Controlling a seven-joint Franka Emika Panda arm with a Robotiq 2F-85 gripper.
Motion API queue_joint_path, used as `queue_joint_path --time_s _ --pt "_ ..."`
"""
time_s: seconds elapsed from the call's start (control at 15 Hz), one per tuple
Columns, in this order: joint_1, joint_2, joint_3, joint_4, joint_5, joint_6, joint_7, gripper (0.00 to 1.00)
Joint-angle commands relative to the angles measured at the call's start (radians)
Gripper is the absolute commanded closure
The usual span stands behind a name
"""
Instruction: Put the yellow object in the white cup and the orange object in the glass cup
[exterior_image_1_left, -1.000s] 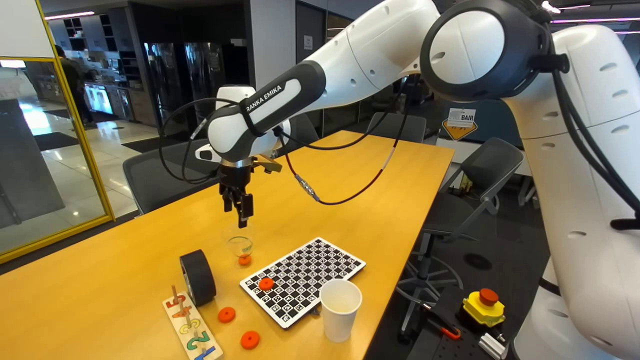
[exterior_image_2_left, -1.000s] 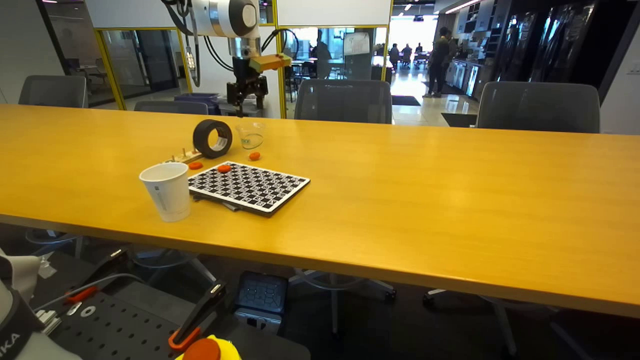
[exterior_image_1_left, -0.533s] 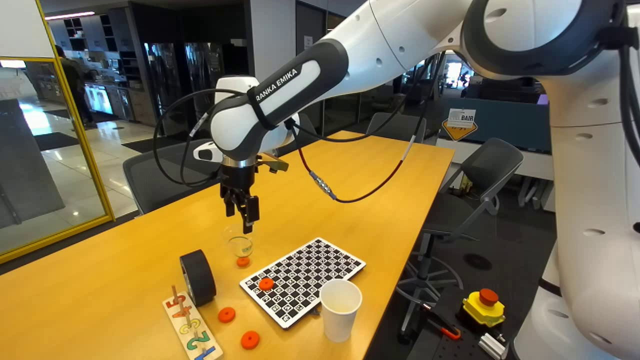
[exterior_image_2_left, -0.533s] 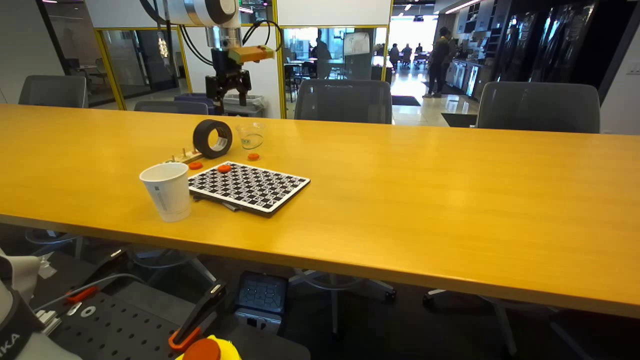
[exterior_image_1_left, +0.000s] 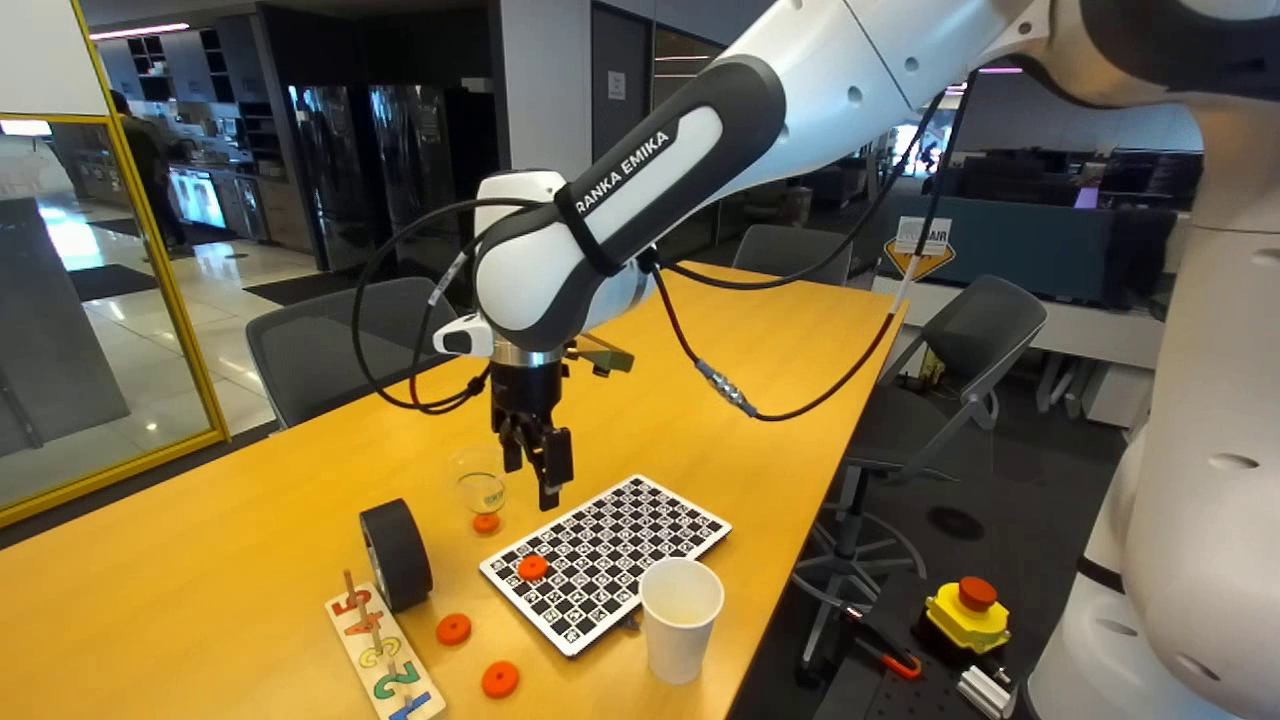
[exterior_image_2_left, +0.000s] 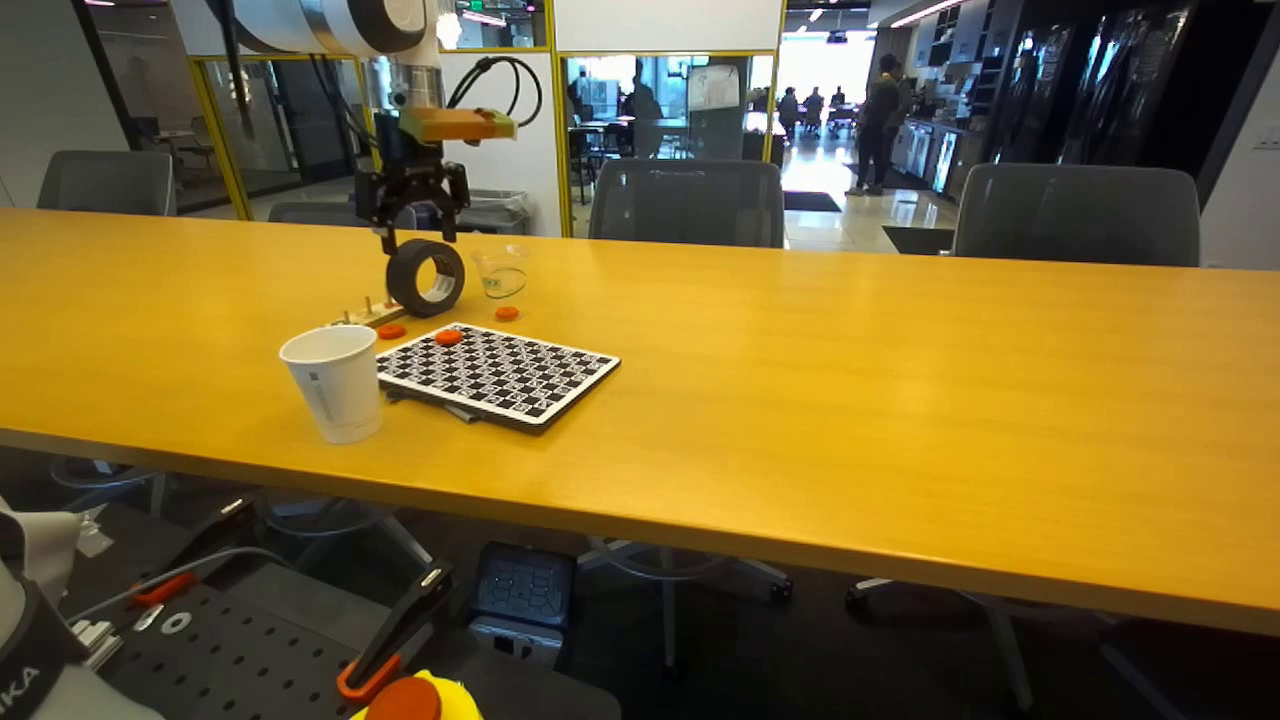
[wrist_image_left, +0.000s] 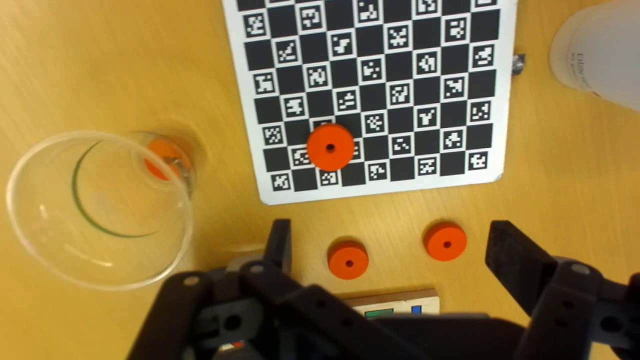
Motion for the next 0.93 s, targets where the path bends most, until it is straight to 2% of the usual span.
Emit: queue_joint_path --time_s 0.0,0.53,0.87 --pt "0.028 -0.052 -0.011 -0.107 0.035 0.08 0.152 0.0" --pt "0.063 0.046 -0.019 -0.147 -0.034 0.252 0.625 0.0" --pt "0.053 0.148 -0.03 -0.097 -0.065 0.264 0.763 0.0"
